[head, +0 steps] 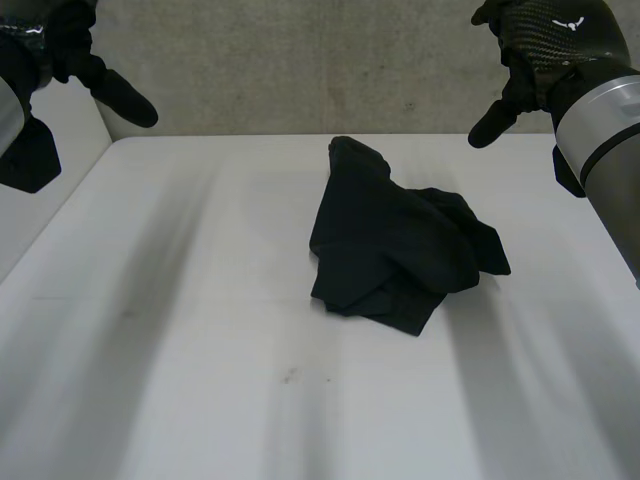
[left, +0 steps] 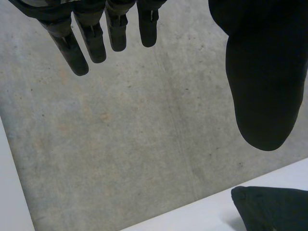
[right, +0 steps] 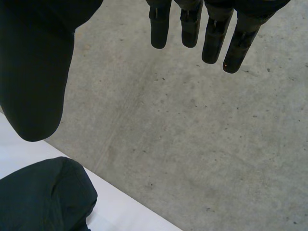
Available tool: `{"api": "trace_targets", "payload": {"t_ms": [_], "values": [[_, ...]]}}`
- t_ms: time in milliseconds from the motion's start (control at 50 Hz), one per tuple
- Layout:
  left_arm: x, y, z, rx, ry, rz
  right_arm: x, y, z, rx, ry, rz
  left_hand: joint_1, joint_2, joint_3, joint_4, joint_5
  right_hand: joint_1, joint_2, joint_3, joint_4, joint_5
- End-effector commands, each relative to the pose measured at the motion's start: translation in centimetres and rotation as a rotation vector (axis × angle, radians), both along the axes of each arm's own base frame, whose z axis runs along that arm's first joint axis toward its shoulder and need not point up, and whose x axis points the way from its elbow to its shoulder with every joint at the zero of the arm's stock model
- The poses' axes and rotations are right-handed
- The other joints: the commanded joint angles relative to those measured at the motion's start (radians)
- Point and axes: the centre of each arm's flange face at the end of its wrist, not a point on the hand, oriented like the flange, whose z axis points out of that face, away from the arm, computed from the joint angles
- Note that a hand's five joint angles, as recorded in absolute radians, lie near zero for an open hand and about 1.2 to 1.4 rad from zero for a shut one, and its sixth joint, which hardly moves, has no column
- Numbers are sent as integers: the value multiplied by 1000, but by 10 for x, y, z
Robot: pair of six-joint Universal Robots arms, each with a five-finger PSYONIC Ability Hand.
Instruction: Fold the shorts.
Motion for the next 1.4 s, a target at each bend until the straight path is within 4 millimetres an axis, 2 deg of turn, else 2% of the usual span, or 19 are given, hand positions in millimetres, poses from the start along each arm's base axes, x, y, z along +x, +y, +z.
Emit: {"api": "trace_targets", "payload": {"t_ms": [20, 180, 300, 320, 480, 520, 560, 620, 680, 760, 860, 960, 1020, 1080, 1100, 1140, 1160, 1300, 1400], "values": [[-7, -3, -21, 38, -19, -32, 4, -11, -7, -23, 115, 39, -19, -27, -35, -29, -45, -31, -47, -44, -65, -69], [-57, -9, -75, 62, -66, -182, -11, -49, -67, 28, 574, 95, -19, -27, -35, -29, -45, -31, -47, -44, -65, -69], [-91, -12, -118, 72, -184, -244, -22, -82, -113, 112, 620, 87, -19, -27, -35, -29, -45, -31, -47, -44, -65, -69], [-96, -12, -128, 83, -217, -252, -22, -88, -130, 141, 628, 93, -19, -27, -35, -29, -45, -31, -47, -44, -65, -69], [-93, -10, -151, 138, -274, -229, -20, -102, -198, 253, 637, 154, -19, -27, -35, -29, -45, -29, -45, -41, -62, -67], [-91, -9, -153, 145, -278, -222, -18, -100, -204, 270, 636, 170, -19, -27, -35, -29, -45, 399, 383, 387, 365, 361], [-85, -8, -154, 154, -283, -209, -15, -95, -208, 295, 628, 188, -19, -27, -35, -29, -45, 1143, 1127, 1130, 1109, 1105], [-76, -9, -149, 148, -276, -183, -11, -84, -212, 344, 604, 217, -19, -27, -35, -29, -45, 1190, 1174, 1178, 1157, 1152], [-60, -14, -142, 140, -269, -144, 14, -51, -201, 374, 556, 315, -19, -27, -35, -29, -45, 1190, 1174, 1178, 1157, 1152], [-43, -18, -130, 118, -253, -95, 47, -9, -164, 334, 453, 440, -19, -27, -35, -29, -45, 1190, 1174, 1178, 1157, 1152], [-31, -19, -119, 96, -240, -62, 77, 30, -158, 400, 327, 573, -19, -27, -35, -29, -45, 1190, 1174, 1178, 1157, 1152], [-17, -21, -105, 65, -224, -20, 120, 96, -152, 417, 271, 794, -19, -27, -35, -29, -45, 1190, 1174, 1178, 1157, 1152], [-11, -24, -102, 57, -219, 2, 133, 112, -150, 404, 251, 839, -19, -27, -35, -29, -45, 1190, 1174, 1178, 1157, 1152], [-9, -26, -101, 56, -219, 8, 140, 116, -156, 411, 242, 852, -19, -27, -35, -29, -45, 1165, 1149, 1153, 1132, 1127], [-9, -26, -101, 55, -217, 10, 144, 117, -158, 413, 238, 849, -19, -27, -35, -29, -45, 598, 582, 586, 565, 560], [-9, -25, -101, 58, -218, 8, 146, 118, -156, 412, 237, 844, -19, -27, -35, -29, -45, 98, 83, 86, 65, 61], [-9, -25, -101, 58, -218, 8, 146, 118, -155, 407, 238, 842, -19, -27, -35, -29, -45, 0, -16, -12, -33, -38], [-10, -17, -104, 67, -221, -5, 131, 111, -121, 373, 216, 750, -19, -27, -35, -29, -45, 5, -11, -7, -28, -33], [-13, -11, -104, 73, -220, -18, 87, 80, -92, 426, 225, 610, -13, -20, -29, -22, -38, 67, 51, 54, 33, 29]]}}
